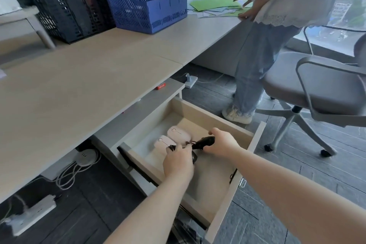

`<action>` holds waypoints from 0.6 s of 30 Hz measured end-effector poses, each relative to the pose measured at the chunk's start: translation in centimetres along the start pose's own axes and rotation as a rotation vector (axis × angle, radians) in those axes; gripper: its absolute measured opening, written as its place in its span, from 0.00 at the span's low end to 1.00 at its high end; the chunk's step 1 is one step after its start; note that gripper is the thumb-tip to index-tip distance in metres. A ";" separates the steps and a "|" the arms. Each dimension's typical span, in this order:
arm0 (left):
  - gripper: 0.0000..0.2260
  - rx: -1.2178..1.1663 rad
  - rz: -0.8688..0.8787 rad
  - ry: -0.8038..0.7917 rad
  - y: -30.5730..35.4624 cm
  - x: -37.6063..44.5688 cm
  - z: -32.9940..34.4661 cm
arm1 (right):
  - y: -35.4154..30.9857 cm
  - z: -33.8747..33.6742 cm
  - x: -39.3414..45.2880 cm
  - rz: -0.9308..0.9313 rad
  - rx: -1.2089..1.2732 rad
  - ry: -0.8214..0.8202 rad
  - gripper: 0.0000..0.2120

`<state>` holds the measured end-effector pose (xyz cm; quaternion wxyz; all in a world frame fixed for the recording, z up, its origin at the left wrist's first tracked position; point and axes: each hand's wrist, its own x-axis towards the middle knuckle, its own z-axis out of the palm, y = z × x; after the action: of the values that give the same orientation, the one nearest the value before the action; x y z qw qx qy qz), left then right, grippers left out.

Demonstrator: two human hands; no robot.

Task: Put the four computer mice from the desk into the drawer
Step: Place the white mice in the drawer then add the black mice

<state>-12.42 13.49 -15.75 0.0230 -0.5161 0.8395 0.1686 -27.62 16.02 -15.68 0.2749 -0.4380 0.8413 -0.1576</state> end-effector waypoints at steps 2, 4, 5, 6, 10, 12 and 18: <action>0.19 0.038 0.021 0.013 0.2 0.1 0.8 | 0.2 0.4 0.5 -0.011 -0.042 -0.031 0.32; 0.18 0.058 0.036 0.020 0.6 0.1 1.8 | 0.2 0.8 1.0 -0.031 -0.102 -0.050 0.30; 0.17 0.057 0.030 0.010 0.8 0.1 2.2 | 0.1 1.0 1.3 -0.039 -0.122 -0.057 0.28; 0.17 0.050 0.021 -0.008 1.0 0.1 2.6 | -0.1 1.2 1.5 -0.042 -0.133 -0.065 0.26; 0.19 0.052 0.008 -0.075 1.1 0.7 4.1 | -0.5 2.3 2.1 -0.054 -0.175 -0.093 0.24; 0.21 0.031 -0.009 -0.097 0.8 1.1 4.6 | -0.6 2.6 2.4 -0.064 -0.188 -0.109 0.26; 0.44 -0.095 -0.088 -0.305 0.3 2.0 5.1 | -0.1 3.0 2.9 -0.107 -0.215 -0.160 0.35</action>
<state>-14.30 13.51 -20.89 0.1328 -0.5215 0.7938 0.2834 -27.07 13.51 -18.94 0.2839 -0.5204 0.8040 -0.0458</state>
